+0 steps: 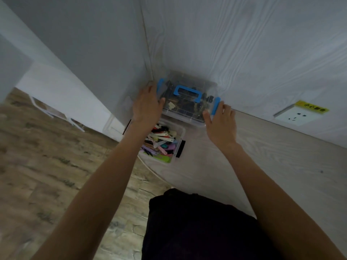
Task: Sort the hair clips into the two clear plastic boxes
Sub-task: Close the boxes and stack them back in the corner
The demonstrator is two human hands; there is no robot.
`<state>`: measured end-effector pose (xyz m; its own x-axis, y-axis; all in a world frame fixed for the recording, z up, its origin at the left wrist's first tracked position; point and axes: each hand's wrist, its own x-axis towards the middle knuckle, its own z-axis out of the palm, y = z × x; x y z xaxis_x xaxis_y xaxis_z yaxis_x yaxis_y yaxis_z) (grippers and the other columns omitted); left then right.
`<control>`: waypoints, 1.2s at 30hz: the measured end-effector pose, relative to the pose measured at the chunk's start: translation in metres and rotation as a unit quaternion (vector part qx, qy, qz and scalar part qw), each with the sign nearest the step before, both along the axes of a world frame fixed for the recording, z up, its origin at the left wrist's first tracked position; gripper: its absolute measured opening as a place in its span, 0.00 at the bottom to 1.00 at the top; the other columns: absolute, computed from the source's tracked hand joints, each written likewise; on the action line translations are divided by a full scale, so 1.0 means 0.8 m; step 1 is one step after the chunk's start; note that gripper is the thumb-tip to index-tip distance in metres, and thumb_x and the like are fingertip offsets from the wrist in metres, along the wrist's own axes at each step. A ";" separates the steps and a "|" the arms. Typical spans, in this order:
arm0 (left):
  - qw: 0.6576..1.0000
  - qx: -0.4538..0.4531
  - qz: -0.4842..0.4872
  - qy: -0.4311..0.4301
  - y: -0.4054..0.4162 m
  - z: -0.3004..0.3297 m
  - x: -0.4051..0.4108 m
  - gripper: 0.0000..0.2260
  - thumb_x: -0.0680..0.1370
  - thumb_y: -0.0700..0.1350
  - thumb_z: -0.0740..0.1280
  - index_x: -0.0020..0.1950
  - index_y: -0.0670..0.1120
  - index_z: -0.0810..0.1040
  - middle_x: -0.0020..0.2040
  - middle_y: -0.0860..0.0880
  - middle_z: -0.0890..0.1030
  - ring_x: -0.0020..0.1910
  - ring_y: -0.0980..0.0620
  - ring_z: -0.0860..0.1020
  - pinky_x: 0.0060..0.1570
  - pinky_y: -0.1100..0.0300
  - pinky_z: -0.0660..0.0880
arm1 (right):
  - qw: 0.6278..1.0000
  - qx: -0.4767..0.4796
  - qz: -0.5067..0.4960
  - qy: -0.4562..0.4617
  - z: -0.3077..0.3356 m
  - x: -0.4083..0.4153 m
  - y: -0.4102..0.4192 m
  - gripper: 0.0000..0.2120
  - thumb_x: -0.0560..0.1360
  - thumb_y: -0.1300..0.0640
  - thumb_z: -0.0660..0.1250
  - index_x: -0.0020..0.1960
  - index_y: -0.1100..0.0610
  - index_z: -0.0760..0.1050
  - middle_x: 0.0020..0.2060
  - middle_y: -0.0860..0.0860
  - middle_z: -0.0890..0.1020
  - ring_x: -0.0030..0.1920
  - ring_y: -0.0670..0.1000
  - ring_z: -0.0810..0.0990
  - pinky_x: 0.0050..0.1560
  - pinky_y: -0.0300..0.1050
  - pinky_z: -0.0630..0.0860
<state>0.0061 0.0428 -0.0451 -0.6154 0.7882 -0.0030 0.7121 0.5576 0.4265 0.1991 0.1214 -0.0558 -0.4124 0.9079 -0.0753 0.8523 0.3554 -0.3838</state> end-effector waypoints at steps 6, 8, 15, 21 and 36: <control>0.958 0.225 0.143 0.102 -0.113 0.017 0.021 0.14 0.74 0.48 0.65 0.58 0.48 0.76 0.55 0.47 0.79 0.53 0.46 0.74 0.52 0.57 0.67 | 0.959 0.163 0.210 0.098 0.021 -0.041 -0.058 0.20 0.76 0.53 0.61 0.65 0.59 0.70 0.66 0.61 0.69 0.67 0.62 0.63 0.69 0.57 0.64; 0.941 0.229 0.248 -0.001 -0.148 -0.002 0.007 0.19 0.73 0.48 0.68 0.62 0.45 0.73 0.58 0.45 0.77 0.56 0.46 0.74 0.57 0.53 0.69 | 0.934 0.150 0.310 0.095 0.017 -0.066 -0.074 0.19 0.75 0.53 0.63 0.63 0.59 0.72 0.66 0.62 0.70 0.68 0.63 0.63 0.69 0.57 0.63; 0.946 0.083 0.245 -0.195 -0.180 -0.028 -0.034 0.17 0.79 0.53 0.60 0.63 0.45 0.75 0.56 0.44 0.80 0.55 0.45 0.78 0.57 0.52 0.74 | 0.911 0.041 0.407 -0.063 -0.019 -0.088 -0.112 0.40 0.68 0.33 0.62 0.72 0.55 0.61 0.70 0.59 0.65 0.70 0.64 0.63 0.69 0.66 0.59; 0.922 0.231 0.269 -0.158 -0.213 -0.020 -0.022 0.12 0.79 0.52 0.62 0.54 0.48 0.80 0.45 0.48 0.82 0.44 0.52 0.78 0.45 0.58 0.73 | 0.912 0.005 0.406 -0.062 -0.029 -0.082 -0.118 0.43 0.69 0.33 0.63 0.75 0.54 0.54 0.73 0.59 0.61 0.73 0.63 0.56 0.71 0.66 0.54; 0.981 0.186 -0.048 -0.042 -0.272 -0.014 0.055 0.12 0.77 0.42 0.63 0.58 0.47 0.80 0.65 0.46 0.71 0.68 0.44 0.67 0.64 0.58 0.68 | 0.898 -0.290 0.089 0.319 0.014 -0.009 -0.116 0.13 0.79 0.54 0.61 0.61 0.58 0.71 0.51 0.54 0.76 0.47 0.49 0.76 0.37 0.34 0.78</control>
